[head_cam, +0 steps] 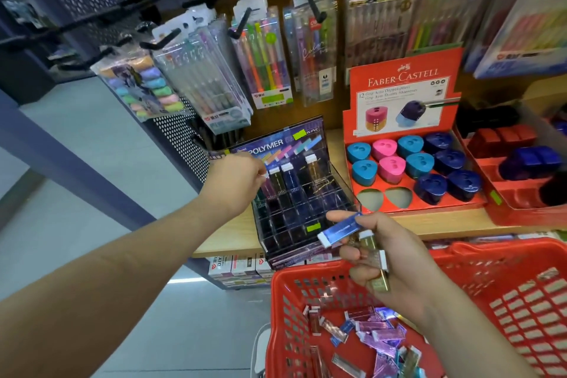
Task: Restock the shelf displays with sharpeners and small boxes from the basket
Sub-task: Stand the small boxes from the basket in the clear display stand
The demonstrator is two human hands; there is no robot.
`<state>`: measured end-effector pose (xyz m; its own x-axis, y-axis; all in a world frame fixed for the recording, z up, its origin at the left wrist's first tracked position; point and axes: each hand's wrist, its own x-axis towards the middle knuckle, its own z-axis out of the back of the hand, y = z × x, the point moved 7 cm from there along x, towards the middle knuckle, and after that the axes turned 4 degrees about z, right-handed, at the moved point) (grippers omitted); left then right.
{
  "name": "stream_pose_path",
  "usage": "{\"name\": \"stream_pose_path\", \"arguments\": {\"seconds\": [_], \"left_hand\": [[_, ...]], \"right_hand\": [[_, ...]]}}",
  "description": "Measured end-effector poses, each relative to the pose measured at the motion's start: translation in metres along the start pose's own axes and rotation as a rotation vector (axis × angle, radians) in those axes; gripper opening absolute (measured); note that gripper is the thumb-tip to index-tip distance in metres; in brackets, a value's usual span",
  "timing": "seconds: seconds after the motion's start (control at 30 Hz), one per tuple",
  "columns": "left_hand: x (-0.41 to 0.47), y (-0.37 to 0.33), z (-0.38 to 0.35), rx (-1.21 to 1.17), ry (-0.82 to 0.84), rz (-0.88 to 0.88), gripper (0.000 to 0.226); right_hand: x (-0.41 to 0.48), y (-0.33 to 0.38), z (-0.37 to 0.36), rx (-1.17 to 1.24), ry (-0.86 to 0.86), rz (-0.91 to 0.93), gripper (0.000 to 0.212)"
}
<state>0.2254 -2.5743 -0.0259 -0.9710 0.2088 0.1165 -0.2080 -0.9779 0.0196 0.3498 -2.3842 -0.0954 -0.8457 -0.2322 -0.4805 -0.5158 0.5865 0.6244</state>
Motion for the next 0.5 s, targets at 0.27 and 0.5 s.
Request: {"name": "stream_pose_path", "arguments": {"seconds": [0.27, 0.5], "left_hand": [[-0.001, -0.002, 0.005, -0.087, -0.016, 0.065, 0.016], [-0.038, -0.055, 0.019, -1.257, 0.610, 0.301, 0.022]], "right_hand": [[0.005, 0.028, -0.023, -0.193, 0.021, 0.136, 0.022], [0.011, 0.038, -0.028, -0.167, -0.022, 0.186, 0.019]]}}
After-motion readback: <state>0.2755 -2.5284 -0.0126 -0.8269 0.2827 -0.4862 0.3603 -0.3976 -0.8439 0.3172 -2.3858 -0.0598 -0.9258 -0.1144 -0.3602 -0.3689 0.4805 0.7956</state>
